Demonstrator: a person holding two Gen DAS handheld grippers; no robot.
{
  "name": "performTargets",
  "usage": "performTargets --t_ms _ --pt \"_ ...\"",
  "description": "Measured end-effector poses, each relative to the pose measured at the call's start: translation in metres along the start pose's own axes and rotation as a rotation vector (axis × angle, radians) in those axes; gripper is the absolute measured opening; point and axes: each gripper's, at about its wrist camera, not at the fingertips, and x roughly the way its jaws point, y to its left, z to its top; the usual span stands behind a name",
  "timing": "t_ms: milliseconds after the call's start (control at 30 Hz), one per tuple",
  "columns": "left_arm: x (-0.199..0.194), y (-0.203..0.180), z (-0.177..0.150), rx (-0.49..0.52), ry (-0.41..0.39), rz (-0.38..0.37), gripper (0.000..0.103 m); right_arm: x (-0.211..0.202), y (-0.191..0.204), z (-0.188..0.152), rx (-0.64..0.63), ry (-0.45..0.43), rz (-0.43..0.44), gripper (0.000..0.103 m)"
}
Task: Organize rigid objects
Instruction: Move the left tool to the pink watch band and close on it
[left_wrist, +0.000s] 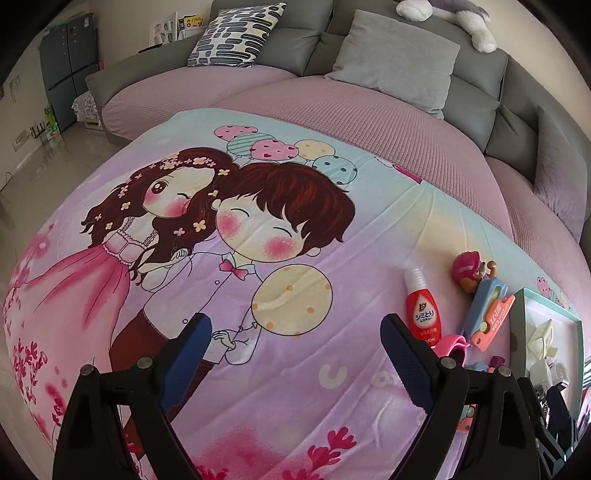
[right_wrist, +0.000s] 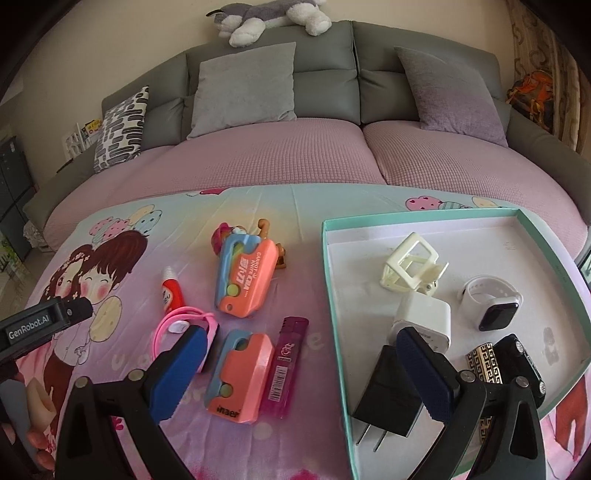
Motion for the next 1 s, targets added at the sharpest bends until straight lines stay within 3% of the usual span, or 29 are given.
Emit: performTargets --t_ms 167,533,1000 --pt "0.008 -0.013 -0.002 0.031 0.027 -0.037 0.093 0.002 -0.002 -0.001 0.004 0.006 -0.021 0.103" --pt "0.020 -0.077 -0.021 0.243 0.103 -0.111 0.093 -0.010 -0.030 0.003 0.094 -0.031 -0.061 0.103" --pt "0.035 -0.110 -0.038 0.366 0.148 -0.119 0.093 -0.011 -0.041 0.003 0.122 -0.031 -0.065 0.103"
